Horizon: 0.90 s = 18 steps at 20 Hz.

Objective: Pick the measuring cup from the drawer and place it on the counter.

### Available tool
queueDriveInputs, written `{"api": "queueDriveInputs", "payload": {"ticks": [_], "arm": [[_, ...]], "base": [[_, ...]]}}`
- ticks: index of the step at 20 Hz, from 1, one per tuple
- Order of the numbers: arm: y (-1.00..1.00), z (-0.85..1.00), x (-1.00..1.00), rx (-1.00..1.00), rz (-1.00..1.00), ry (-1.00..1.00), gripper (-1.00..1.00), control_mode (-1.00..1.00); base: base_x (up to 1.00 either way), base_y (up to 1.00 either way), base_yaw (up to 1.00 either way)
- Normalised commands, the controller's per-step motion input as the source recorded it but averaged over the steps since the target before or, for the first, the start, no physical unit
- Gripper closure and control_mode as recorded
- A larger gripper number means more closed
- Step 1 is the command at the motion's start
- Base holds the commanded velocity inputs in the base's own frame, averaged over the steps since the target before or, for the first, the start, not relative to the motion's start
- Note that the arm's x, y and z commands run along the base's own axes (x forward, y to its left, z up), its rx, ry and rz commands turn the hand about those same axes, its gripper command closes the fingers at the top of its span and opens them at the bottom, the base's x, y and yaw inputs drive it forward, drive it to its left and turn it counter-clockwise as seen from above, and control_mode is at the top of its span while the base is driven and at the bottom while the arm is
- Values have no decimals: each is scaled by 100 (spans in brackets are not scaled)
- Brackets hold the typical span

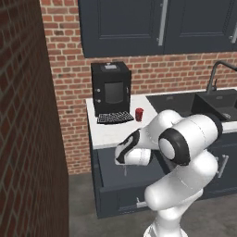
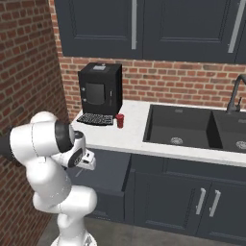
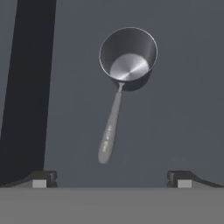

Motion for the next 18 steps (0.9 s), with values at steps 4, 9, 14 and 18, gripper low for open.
{"api": "queueDriveInputs", "payload": {"ticks": [4, 9, 14, 18], "arm": [[3, -18, 33, 0, 0, 0, -100, -100], [0, -23, 24, 0, 0, 0, -100, -100], [0, -30, 21, 0, 0, 0, -100, -100], [0, -30, 22, 0, 0, 0, -100, -100]], "base": [[0, 0, 0], [0, 0, 0], [0, 0, 0], [0, 0, 0]]}}
